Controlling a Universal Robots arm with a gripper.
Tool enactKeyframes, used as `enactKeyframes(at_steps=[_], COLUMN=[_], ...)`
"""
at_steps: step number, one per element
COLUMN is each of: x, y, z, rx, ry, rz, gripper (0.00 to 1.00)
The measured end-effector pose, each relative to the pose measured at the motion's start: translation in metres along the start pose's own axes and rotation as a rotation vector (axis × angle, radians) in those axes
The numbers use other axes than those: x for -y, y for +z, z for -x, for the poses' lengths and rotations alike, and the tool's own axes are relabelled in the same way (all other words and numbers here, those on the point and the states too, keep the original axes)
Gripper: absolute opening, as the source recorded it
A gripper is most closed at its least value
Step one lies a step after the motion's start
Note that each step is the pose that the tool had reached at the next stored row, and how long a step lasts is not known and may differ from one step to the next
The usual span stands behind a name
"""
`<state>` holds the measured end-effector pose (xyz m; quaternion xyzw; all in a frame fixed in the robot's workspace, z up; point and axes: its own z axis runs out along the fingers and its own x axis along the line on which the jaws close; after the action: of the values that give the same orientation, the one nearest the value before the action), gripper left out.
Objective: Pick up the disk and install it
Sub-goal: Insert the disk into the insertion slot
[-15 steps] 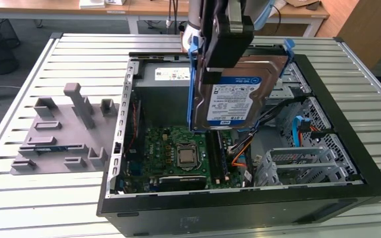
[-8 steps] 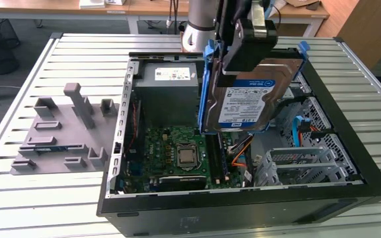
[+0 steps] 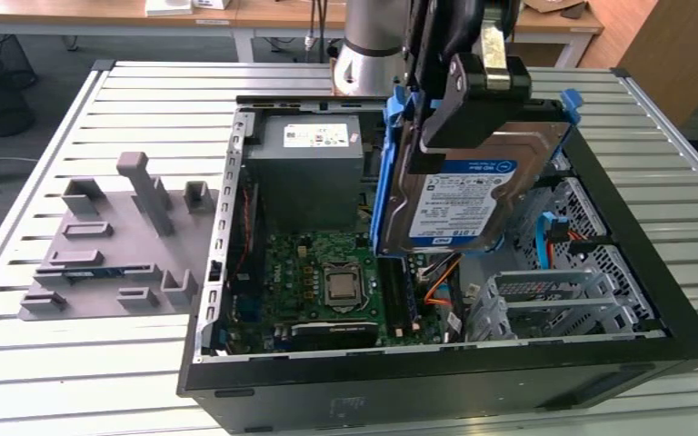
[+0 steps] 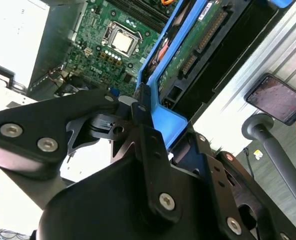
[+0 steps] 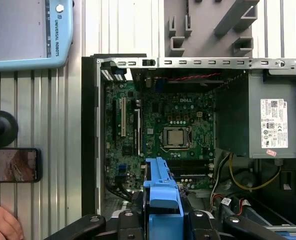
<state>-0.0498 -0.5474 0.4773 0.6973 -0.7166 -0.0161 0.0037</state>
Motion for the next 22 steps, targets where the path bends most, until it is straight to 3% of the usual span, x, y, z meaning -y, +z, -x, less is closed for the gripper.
enactKeyframes(at_steps=[4, 11, 18, 22], x=[0.0029, 0.0214, 0.0268, 0.0347], y=[0.0014, 0.0034, 0.0055, 0.0074], z=[-0.0049, -0.0063, -0.0162, -0.0182], rx=[0.0002, 0.0, -0.0001, 0.0002], ry=[0.0, 0.0, 0.0, 0.001], rz=[0.0, 0.0001, 0.0, 0.0], gripper=[0.36, 0.36, 0.36, 0.36])
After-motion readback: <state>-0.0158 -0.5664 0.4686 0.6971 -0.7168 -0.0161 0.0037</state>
